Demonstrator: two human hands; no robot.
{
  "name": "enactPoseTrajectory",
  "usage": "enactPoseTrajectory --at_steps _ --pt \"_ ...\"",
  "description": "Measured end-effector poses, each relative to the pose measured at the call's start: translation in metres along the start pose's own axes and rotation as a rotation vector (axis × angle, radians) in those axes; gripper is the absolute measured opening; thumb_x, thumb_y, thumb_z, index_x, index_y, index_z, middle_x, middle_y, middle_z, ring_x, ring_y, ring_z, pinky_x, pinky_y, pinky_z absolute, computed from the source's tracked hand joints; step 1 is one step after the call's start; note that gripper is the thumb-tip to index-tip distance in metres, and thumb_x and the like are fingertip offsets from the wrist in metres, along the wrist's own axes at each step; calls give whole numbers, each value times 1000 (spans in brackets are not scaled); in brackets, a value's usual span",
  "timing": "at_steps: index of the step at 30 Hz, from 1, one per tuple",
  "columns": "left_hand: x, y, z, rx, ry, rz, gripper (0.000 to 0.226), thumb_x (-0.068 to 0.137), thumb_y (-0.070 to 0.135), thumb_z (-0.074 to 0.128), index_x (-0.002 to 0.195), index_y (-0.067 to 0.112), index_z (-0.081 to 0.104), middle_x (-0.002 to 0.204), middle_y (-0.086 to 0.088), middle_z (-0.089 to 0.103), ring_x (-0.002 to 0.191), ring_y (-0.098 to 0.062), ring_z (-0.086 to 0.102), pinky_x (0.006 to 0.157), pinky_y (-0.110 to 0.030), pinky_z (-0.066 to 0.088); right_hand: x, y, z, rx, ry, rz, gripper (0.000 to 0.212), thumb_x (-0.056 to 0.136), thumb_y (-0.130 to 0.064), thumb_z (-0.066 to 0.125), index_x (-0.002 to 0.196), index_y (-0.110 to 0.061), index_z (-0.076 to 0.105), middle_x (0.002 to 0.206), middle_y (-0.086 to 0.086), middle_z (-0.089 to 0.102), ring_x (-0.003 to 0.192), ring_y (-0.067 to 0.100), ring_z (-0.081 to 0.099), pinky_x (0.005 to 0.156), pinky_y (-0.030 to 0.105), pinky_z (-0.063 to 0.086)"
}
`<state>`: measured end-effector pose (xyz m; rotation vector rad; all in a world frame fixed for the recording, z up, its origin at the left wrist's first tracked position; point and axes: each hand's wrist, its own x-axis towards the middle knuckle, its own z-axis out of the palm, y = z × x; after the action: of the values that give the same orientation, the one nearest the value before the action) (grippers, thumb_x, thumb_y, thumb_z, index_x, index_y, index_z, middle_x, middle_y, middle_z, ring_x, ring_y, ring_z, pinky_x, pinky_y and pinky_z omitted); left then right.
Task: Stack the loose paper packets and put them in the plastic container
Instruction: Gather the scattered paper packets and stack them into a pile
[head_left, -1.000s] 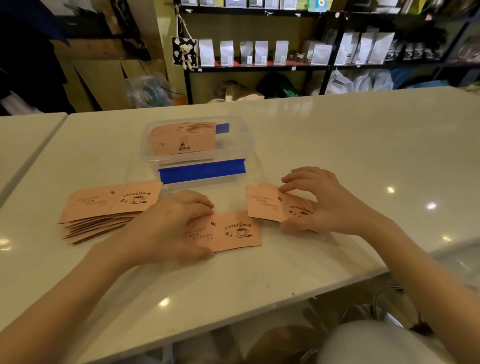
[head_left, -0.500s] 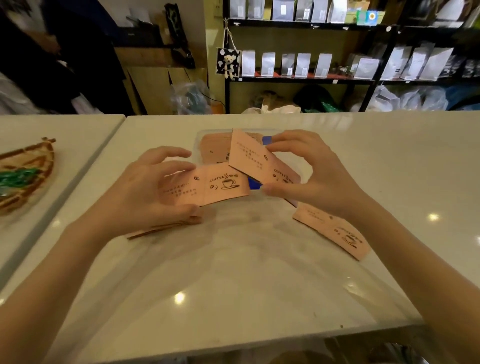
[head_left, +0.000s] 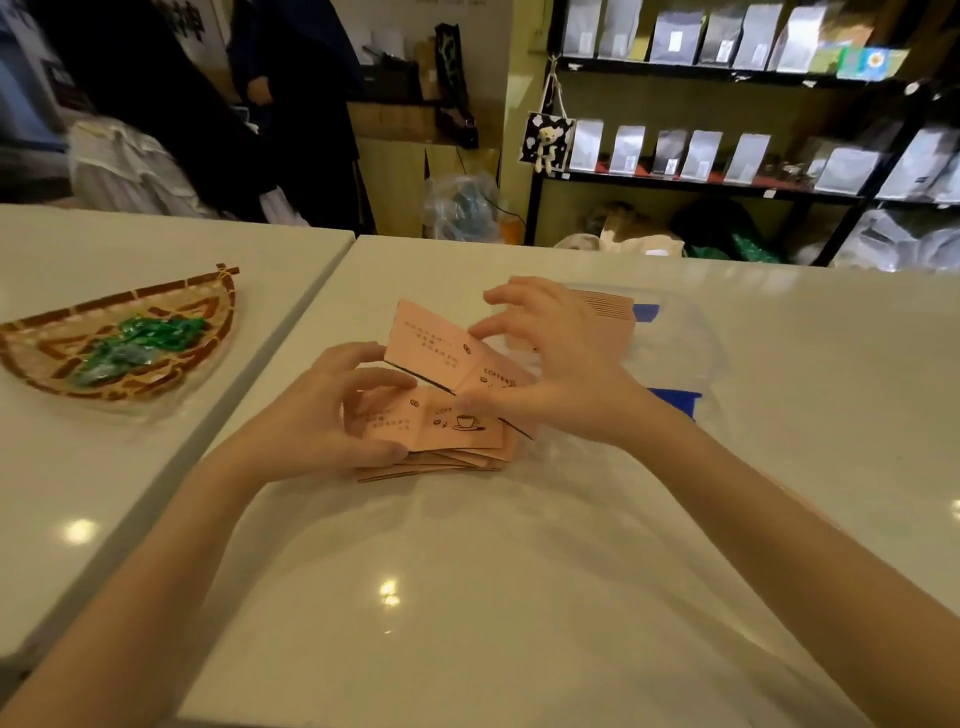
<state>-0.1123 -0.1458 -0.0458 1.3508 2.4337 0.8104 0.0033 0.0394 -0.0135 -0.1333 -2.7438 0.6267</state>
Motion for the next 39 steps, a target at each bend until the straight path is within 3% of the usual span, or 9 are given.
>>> enactPoseTrajectory --at_steps 9,15,21,23,26,30,33,34,39 --pt "0 -15 4 23 82 -114 108 49 64 64 138 30 15 149 7 21 135 -12 16 109 -33 20 9 4 29 -134 -153 -51 64 67 -63 58 121 -29 51 148 -4 25 138 12 0 107 33 -11" --pt "-1 -14 5 68 75 -55 95 54 62 67 134 38 21 145 10 24 133 -11 17 107 -30 22 10 8 37 -215 -221 -65 65 71 -65 51 125 -29 47 152 -2 17 139 14 -8 107 40 -18" --pt "3 1 12 52 189 118 71 56 69 53 120 39 46 123 28 36 109 19 24 88 -8 27 -3 15 17 -128 -177 -49 70 70 -62 55 130 -31 38 152 -6 18 138 8 -3 110 37 -11" --pt "5 13 11 42 204 172 63 59 70 50 115 41 50 118 33 38 111 19 29 86 -7 29 -11 20 5 -63 -147 -23 69 70 -59 57 130 -32 37 150 -8 23 138 9 4 114 40 -2" --pt "14 44 11 32 161 240 57 61 66 50 114 44 49 119 30 42 114 12 34 90 -8 28 -26 30 -14 -15 -68 -20 65 71 -61 56 128 -34 41 145 -9 35 135 9 21 113 41 13" --pt "30 97 20 -16 3 400 55 66 62 57 115 60 33 115 52 33 115 22 28 92 0 24 -54 41 -40 9 -2 -21 52 74 -55 57 123 -46 41 134 -25 42 125 -6 30 107 28 13" --pt "45 127 39 -20 -120 477 70 68 59 59 129 49 26 139 32 30 128 8 25 107 -24 28 -83 55 -58 49 34 72 43 74 -49 61 109 -58 37 114 -41 37 107 -21 28 104 23 10" --pt "49 135 47 0 -156 474 73 67 61 59 131 48 24 143 26 28 129 6 24 108 -30 28 -94 62 -64 42 51 128 46 72 -50 61 111 -56 38 113 -37 38 105 -20 27 106 25 11" --pt "65 160 90 95 -288 510 80 66 58 60 134 41 20 144 18 30 123 6 25 99 -18 22 -151 89 -80 -43 44 366 61 67 -52 65 122 -35 44 118 -22 36 112 -11 20 104 24 10"
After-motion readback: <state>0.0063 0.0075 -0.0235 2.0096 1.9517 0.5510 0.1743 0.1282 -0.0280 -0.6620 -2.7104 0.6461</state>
